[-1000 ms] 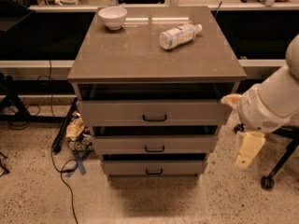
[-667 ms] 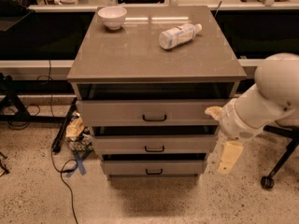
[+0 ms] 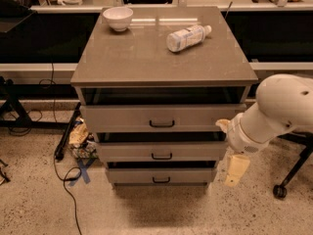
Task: Open middle drawer
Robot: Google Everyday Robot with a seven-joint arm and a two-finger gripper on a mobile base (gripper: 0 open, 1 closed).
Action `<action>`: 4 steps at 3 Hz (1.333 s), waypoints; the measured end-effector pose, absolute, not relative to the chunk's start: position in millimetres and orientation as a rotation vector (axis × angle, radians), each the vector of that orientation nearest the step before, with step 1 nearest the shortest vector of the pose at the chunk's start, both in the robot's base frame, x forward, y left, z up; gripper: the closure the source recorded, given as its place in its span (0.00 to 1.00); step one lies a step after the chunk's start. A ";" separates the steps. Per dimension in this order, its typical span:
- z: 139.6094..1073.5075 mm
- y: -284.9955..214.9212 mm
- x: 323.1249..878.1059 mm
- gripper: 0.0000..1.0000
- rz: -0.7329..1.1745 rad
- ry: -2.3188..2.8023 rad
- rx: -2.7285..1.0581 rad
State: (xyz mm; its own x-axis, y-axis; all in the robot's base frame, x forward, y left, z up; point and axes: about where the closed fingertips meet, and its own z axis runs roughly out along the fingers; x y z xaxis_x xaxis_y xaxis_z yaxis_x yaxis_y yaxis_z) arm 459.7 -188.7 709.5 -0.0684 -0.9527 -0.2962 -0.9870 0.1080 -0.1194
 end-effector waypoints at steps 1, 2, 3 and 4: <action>639.1 -207.2 466.5 0.00 0.128 2.125 -1.900; 548.4 -210.5 494.7 0.00 0.109 2.118 -1.853; 548.9 -210.6 494.3 0.00 0.109 2.118 -1.855; 524.6 -200.7 504.9 0.00 0.099 2.072 -1.880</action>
Offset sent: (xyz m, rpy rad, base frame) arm 0.0656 -0.0318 -0.2517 -0.0186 -0.0550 -0.0707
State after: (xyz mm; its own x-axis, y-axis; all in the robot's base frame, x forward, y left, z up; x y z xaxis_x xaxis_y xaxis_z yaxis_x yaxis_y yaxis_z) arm 504.9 -200.7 524.6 -0.0665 -0.9534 -0.2943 -0.9771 0.1219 -0.1741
